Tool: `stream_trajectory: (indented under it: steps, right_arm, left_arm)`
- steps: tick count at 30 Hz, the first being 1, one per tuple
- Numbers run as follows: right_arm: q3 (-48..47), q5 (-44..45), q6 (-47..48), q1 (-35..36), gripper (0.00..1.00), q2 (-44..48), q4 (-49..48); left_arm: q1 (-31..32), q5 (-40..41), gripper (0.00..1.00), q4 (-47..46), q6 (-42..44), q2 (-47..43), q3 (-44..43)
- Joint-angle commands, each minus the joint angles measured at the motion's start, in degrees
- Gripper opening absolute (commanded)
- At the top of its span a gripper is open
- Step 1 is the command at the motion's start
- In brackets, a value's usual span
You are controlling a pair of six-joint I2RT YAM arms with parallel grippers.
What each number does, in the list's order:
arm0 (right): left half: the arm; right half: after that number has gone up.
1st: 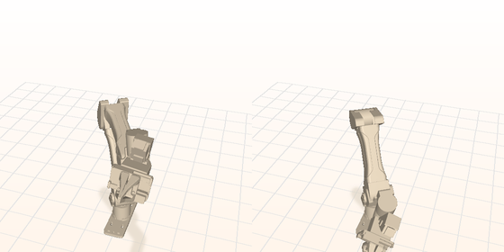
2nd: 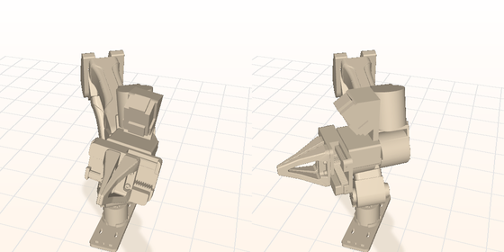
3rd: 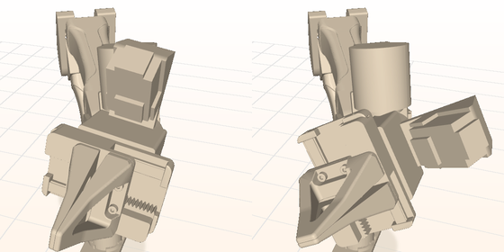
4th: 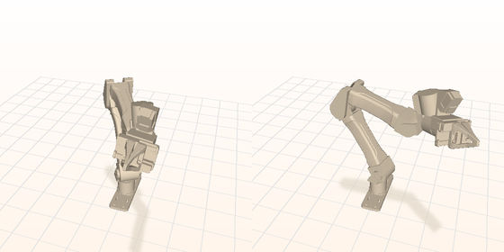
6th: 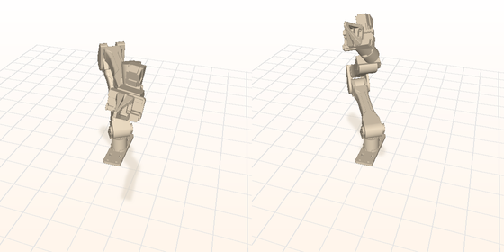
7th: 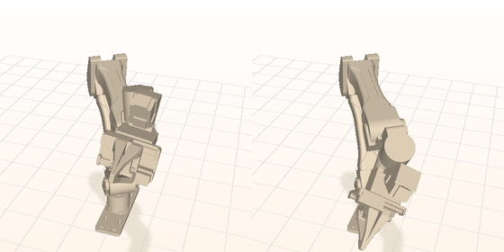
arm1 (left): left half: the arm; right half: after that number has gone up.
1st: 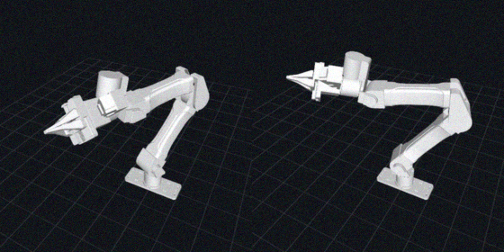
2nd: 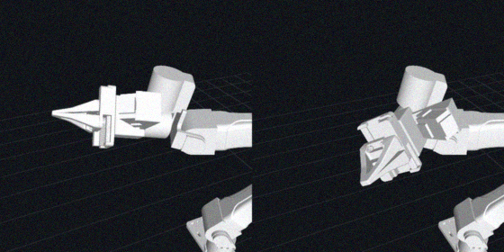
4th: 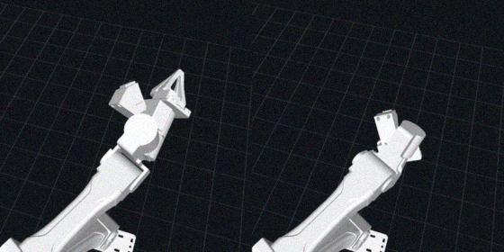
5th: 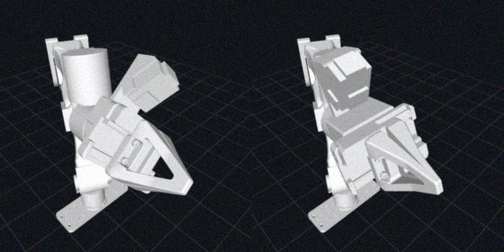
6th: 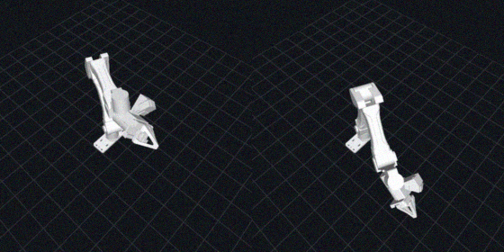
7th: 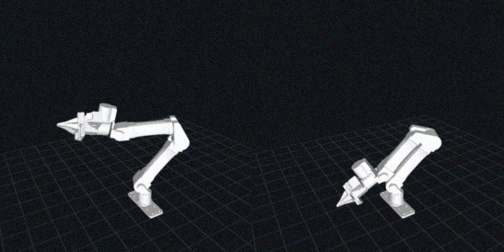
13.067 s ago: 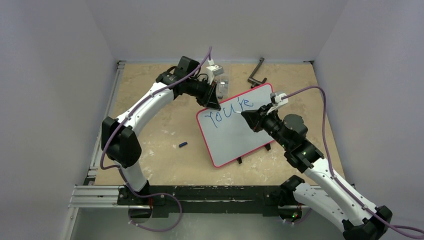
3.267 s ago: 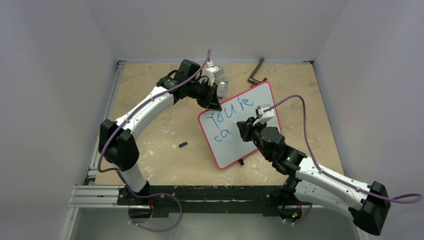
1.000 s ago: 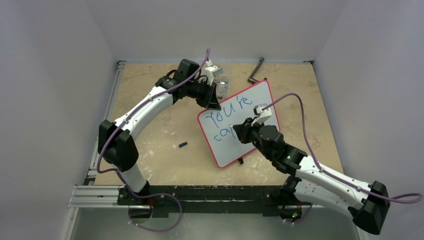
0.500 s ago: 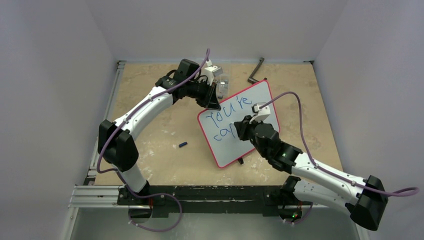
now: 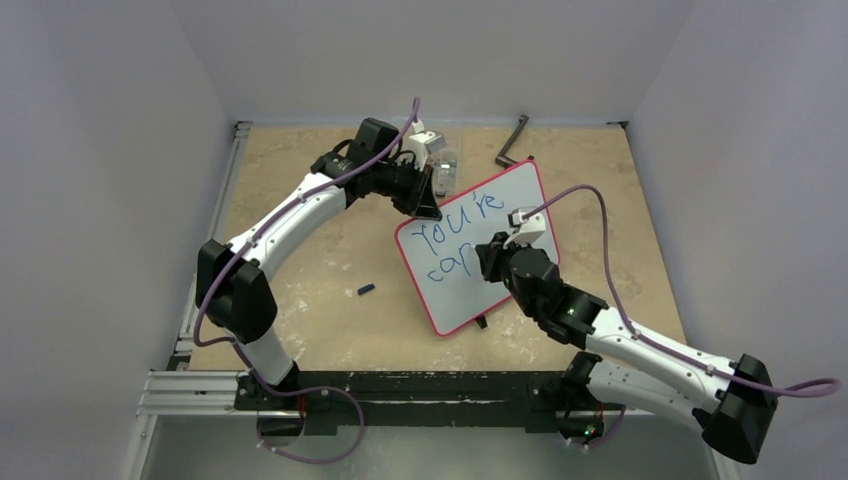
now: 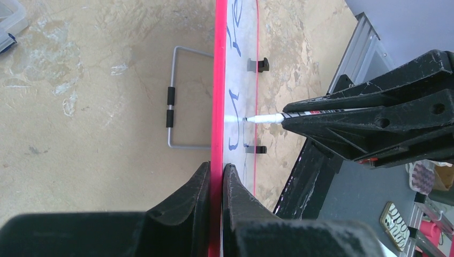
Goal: Write a sentence on the whiteboard
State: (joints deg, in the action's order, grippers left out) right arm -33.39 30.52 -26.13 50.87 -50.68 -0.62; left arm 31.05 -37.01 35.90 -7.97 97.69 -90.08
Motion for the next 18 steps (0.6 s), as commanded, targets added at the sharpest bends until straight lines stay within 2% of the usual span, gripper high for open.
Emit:
stream_trajectory:
  steps: [1, 18]
  right_arm:
    - [1.0, 0.7, -1.0, -0.2, 0.00, 2.1, 1.5]
    - [1.9, -4.9, -1.2, -0.2, 0.00, 1.3, 0.9]
  left_arm:
    - [-0.4, 5.5, 0.00, -1.9, 1.6, -2.5, 0.3]
    - [-0.5, 5.7, 0.00, -1.8, 1.6, -2.6, 0.3]
